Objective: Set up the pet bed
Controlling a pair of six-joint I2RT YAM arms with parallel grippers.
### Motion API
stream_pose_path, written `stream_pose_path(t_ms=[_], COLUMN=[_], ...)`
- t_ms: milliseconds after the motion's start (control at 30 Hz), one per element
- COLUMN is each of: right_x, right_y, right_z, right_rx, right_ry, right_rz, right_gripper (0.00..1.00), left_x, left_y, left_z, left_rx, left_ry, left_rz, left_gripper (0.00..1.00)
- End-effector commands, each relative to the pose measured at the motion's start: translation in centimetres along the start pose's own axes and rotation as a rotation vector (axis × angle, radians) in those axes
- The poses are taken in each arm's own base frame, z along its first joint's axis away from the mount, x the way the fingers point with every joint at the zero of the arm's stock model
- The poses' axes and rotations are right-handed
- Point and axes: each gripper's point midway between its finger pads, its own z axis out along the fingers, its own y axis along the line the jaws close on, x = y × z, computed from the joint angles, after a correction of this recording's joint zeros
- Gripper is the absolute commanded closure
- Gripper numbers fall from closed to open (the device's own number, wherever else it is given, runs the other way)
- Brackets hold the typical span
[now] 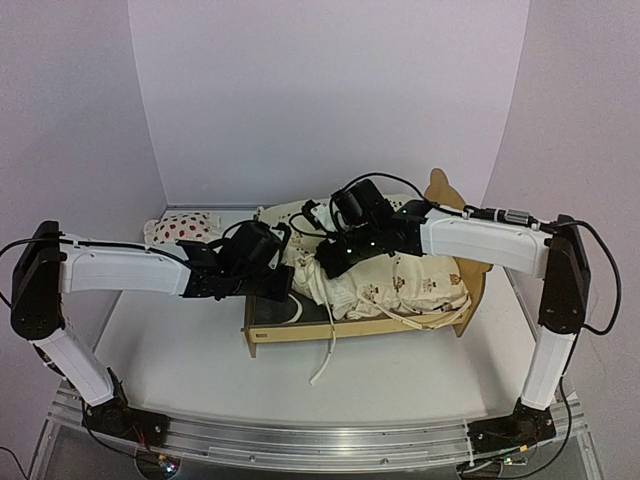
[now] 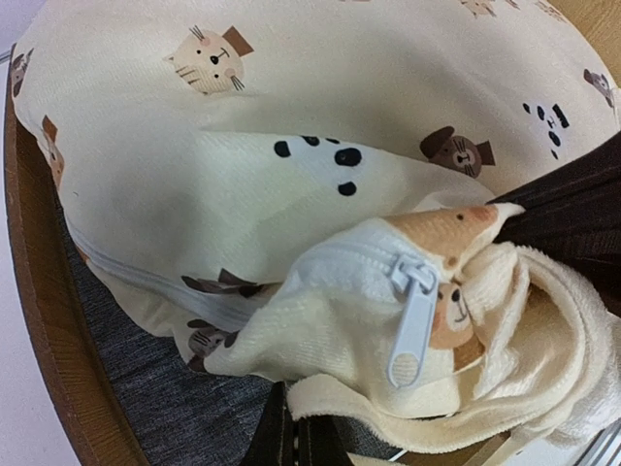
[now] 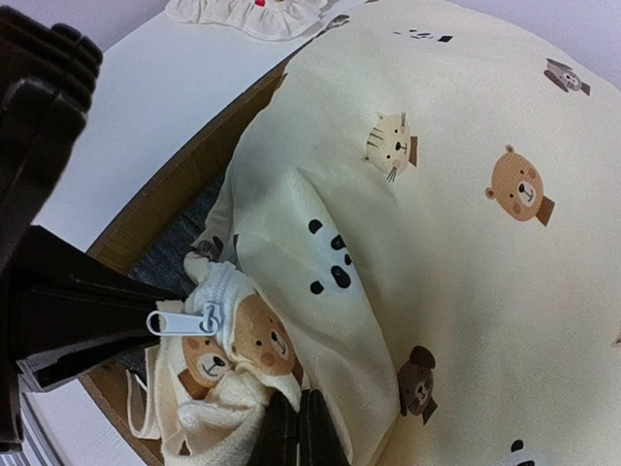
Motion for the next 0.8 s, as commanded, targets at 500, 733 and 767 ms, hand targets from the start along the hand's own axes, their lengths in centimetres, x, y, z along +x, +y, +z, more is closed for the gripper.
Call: stream_pose_path(t_ms=[500, 733, 767], right_x=[-0.8, -0.7, -0.7], right_y=[-2.1, -3.9, -4.1], right_z=[-2.6, -5.4, -5.7], right_rx=[0.122, 0.226, 0.235], right_ry=[-0.056, -0.082, -0.084], right_rz=[-0.015, -0.08, -0.084], right_gripper=[1.0, 1.0, 1.0], left_x=[-1.3, -1.9, -2.0], left_y=[-4.9, -11.0, -11.5], left_z=[-2.3, -1.3, -1.3], left_rx=[0.18, 0.305, 0.315], left_ry=[-0.051, -0.027, -0.025], left_rz=[0.043, 0.072, 0.071], left_gripper=[1.0, 1.0, 1.0])
